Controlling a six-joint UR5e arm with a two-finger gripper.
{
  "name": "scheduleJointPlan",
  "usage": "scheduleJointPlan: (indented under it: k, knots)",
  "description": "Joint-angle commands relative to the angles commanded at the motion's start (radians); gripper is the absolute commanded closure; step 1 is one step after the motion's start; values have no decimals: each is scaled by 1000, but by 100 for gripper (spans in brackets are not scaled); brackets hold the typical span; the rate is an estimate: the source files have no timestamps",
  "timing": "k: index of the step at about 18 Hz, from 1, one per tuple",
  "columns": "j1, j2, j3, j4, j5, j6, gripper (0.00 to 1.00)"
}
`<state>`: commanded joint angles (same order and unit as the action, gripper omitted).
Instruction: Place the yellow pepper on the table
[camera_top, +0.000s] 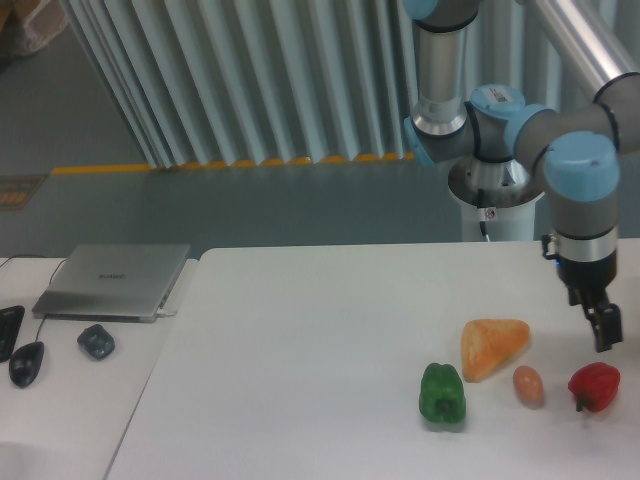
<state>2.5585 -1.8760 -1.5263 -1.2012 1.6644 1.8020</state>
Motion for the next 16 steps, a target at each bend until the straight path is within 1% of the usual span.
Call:
scheduleJointPlan:
  k: [2, 4, 6, 9, 12, 16]
  knots:
    - [26, -2, 3, 3, 0, 46, 0]
    - [34, -3, 5, 9, 0, 68, 0]
    - [58, -2, 5, 9, 2, 135, 0]
    - [69, -6, 2, 11, 9, 288, 0]
    - [98, -8, 0, 9, 11, 419, 0]
    - [143, -11, -11, 12, 24, 643, 0]
